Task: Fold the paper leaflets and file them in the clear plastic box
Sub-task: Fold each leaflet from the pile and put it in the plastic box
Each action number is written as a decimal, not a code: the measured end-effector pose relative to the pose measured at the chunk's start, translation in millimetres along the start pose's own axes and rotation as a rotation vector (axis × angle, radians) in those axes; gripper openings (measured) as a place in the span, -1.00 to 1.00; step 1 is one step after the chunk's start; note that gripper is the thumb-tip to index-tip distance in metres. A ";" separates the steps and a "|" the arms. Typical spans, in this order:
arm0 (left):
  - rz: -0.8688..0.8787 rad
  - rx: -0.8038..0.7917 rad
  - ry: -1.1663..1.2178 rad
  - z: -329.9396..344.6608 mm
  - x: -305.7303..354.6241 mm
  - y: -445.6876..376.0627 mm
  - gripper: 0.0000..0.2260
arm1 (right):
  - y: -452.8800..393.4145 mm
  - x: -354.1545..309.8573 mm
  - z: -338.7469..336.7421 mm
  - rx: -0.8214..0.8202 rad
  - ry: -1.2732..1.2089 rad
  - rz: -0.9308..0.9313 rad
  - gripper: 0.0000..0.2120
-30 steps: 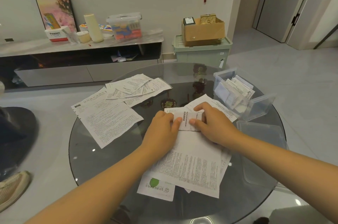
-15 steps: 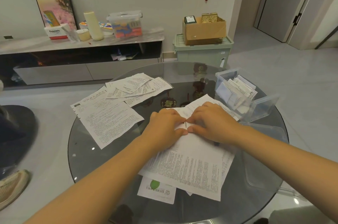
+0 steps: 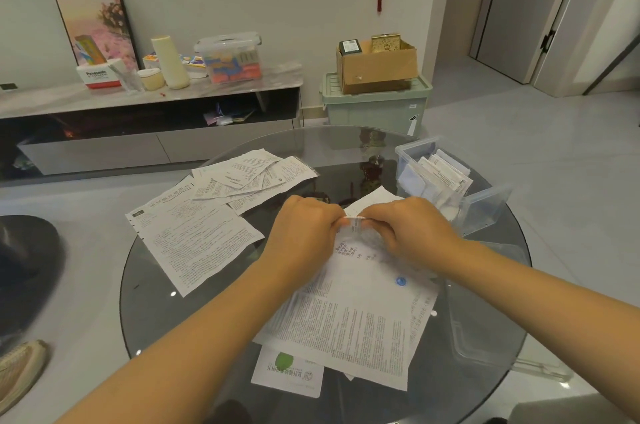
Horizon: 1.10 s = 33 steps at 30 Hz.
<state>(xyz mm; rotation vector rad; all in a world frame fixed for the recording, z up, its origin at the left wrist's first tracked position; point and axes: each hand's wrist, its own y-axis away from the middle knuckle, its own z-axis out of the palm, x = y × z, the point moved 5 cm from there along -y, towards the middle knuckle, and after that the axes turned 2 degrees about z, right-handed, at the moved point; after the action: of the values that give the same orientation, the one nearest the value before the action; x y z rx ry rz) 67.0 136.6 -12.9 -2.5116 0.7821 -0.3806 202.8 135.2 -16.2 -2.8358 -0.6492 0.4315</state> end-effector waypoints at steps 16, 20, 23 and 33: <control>-0.457 -0.057 0.654 7.0 23.3 -9.2 -0.92 | 14.5 30.3 -38.2 -0.057 -0.306 0.229 -0.96; -0.578 -0.065 0.806 9.3 27.7 -17.6 -0.94 | 14.5 38.7 -46.8 -0.029 -0.393 0.274 -0.96; -0.589 -0.053 0.823 4.9 28.2 -27.9 -0.95 | 14.3 44.3 -53.8 -0.024 -0.418 0.285 -0.95; -0.310 -0.158 0.540 16.2 50.5 -95.9 -0.78 | 20.6 116.5 -94.6 0.394 -0.269 0.635 -0.79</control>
<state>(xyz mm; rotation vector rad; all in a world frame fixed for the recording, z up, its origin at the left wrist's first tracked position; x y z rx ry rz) 157.6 181.8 29.1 -2.7134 0.6234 -1.1796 341.9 157.4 39.6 -2.5522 0.3037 0.9307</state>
